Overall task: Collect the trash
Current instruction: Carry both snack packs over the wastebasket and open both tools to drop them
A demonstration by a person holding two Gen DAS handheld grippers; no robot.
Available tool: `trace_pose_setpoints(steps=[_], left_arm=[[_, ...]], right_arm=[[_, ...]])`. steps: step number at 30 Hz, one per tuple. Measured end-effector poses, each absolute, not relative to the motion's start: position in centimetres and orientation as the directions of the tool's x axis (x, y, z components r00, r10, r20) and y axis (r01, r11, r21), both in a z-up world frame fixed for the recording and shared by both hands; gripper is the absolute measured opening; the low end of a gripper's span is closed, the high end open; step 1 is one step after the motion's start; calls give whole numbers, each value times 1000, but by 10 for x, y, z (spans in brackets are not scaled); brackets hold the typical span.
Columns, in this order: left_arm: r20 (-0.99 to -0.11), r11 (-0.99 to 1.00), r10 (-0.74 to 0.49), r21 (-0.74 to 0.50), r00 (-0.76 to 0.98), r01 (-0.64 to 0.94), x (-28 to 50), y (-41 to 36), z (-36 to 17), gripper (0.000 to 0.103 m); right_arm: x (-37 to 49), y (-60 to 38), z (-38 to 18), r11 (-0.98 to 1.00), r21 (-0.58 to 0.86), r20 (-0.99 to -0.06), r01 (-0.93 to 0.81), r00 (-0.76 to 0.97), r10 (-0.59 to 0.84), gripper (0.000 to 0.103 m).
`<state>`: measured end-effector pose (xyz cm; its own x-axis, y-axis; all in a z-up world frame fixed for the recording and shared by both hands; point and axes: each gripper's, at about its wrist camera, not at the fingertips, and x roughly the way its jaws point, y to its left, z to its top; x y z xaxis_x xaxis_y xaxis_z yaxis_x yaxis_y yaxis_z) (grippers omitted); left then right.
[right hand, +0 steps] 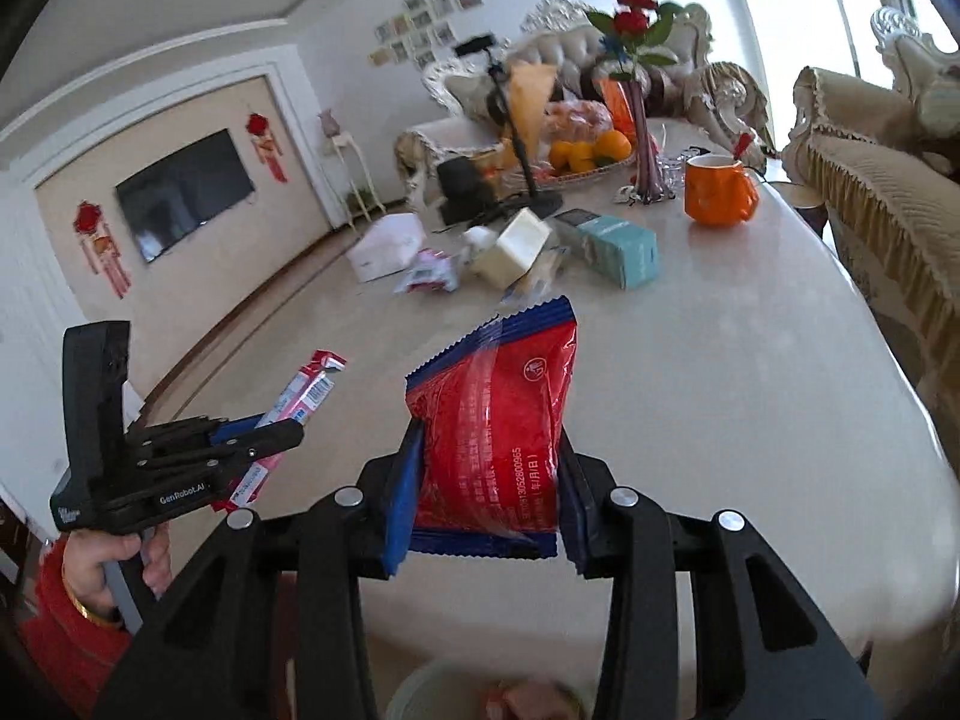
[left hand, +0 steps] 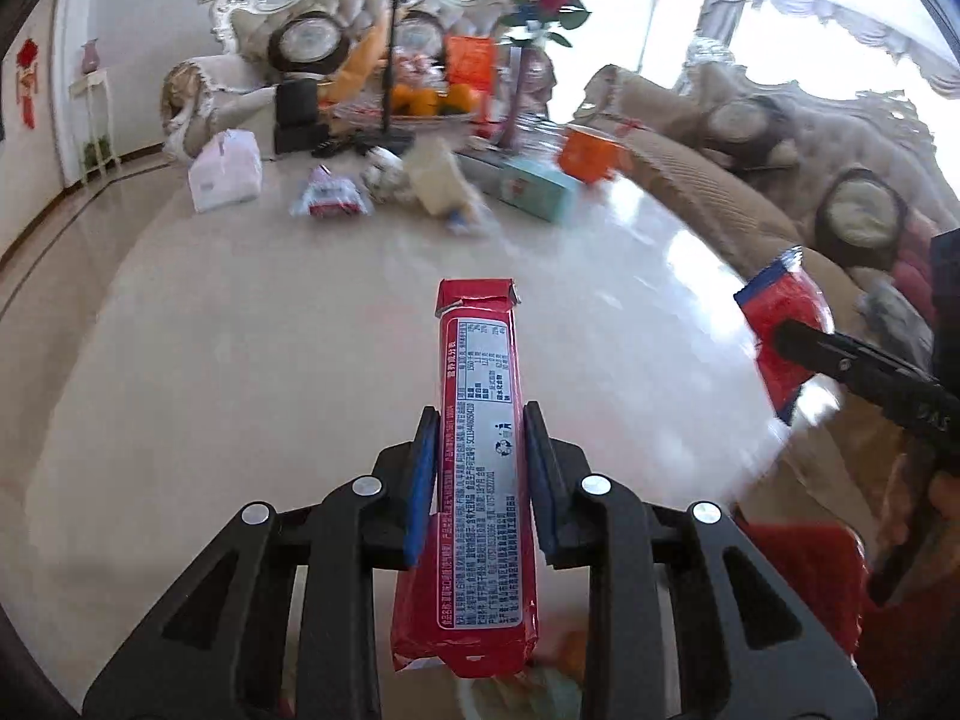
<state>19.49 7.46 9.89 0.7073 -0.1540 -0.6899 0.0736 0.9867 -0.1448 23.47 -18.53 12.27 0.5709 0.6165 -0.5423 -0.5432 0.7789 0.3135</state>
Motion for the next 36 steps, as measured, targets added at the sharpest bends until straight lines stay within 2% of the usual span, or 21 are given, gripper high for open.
trace_pose_setpoints(steps=[5,7,9,13,16,21,23,24,25,26,27,36], left_arm=[[-709,978,-208,-144,674,150,112,40,65,28],[-739,980,-189,-105,646,166,93,26,38,28],[-795,974,-220,-145,566,175,83,14,-7,28],[-839,967,-247,-183,485,177,76,-3,-67,28],[-854,967,-244,-176,461,186,79,-11,-90,28],[-889,976,-208,-165,408,139,90,-13,-124,28],[-898,977,-210,-182,386,109,91,-4,-131,36],[-899,980,-200,-177,389,95,92,-3,-132,69],[-894,981,-196,-175,403,89,92,-1,-133,90],[-884,980,-199,-177,423,89,90,1,-131,90],[-879,980,-197,-176,435,88,90,1,-130,90],[-891,983,-179,-184,417,28,94,15,-137,90]], right_arm=[[156,-193,79,778,341,-601,-528,514,612,38],[143,-189,47,802,338,-663,-493,480,574,38],[136,-187,5,827,355,-725,-435,431,537,38],[133,-184,-57,861,354,-812,-364,338,477,38],[136,-181,-81,870,365,-842,-332,280,461,38],[137,-176,-80,875,339,-842,-345,304,446,38],[127,-179,-85,874,342,-843,-345,300,447,40],[126,-180,-89,872,352,-841,-341,294,455,50],[128,-181,-93,876,353,-846,-328,288,448,59],[129,-183,-96,884,349,-852,-311,289,437,77],[128,-185,-97,889,347,-854,-298,292,431,81],[136,-203,-113,913,362,-876,-188,266,403,81]])
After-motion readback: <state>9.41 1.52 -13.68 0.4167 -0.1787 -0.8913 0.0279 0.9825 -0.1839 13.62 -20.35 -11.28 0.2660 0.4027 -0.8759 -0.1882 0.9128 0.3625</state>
